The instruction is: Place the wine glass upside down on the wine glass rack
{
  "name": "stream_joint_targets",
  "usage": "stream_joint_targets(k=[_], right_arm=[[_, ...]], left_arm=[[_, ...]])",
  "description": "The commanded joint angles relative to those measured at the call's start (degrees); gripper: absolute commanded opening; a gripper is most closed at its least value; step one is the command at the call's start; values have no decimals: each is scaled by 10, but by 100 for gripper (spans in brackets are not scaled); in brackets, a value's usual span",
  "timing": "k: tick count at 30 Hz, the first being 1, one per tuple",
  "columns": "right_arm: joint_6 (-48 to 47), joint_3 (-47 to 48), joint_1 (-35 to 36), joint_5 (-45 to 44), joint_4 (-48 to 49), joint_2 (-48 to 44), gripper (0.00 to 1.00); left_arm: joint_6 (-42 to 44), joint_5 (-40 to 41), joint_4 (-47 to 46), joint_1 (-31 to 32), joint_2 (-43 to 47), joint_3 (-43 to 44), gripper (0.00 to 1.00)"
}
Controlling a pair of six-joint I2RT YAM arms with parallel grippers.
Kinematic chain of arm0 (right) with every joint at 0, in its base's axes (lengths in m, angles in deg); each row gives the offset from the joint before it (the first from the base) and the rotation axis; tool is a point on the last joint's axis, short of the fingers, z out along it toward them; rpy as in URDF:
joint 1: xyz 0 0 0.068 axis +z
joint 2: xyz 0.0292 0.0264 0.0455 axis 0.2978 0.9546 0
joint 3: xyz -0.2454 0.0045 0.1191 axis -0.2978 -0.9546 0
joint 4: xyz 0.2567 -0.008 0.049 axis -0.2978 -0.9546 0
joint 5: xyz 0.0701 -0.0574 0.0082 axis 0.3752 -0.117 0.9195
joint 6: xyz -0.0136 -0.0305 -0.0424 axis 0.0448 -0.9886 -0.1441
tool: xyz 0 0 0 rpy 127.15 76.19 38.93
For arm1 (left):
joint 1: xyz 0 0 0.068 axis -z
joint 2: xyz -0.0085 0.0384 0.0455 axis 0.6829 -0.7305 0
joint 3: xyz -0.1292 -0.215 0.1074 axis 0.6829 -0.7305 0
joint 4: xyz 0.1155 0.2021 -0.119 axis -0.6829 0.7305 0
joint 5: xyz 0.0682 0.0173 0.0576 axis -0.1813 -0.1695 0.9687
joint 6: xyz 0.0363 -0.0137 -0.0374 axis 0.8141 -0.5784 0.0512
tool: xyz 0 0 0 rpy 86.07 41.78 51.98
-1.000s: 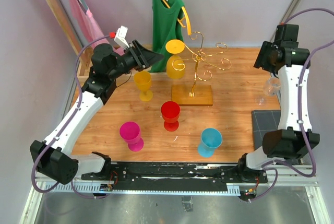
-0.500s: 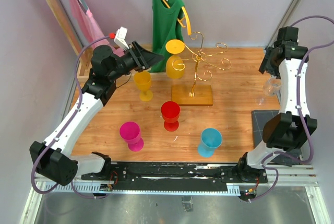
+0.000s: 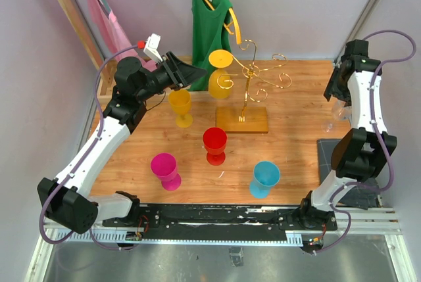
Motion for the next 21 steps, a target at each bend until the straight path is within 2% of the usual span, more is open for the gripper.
stream_joint_targets(k=[1,6,11,14,21], right_arm=[[9,-5,-11,-6,-9,16,58],[10,7,-15,-2,-9,36,60],[9,17,-16,3,-13,59,57],[9,18,-17,4,-15,69,51],[11,22,-17,4,-15,76,27]], left_arm=[[1,-10,-21,-3,4,-2,52],[2,-7,-19,-3,7,0,52],[2,-6,-19,-3,7,-4,52],[2,-6,-19,-3,8,-6,52],[3,-1,-18,-3,10,-9,52]])
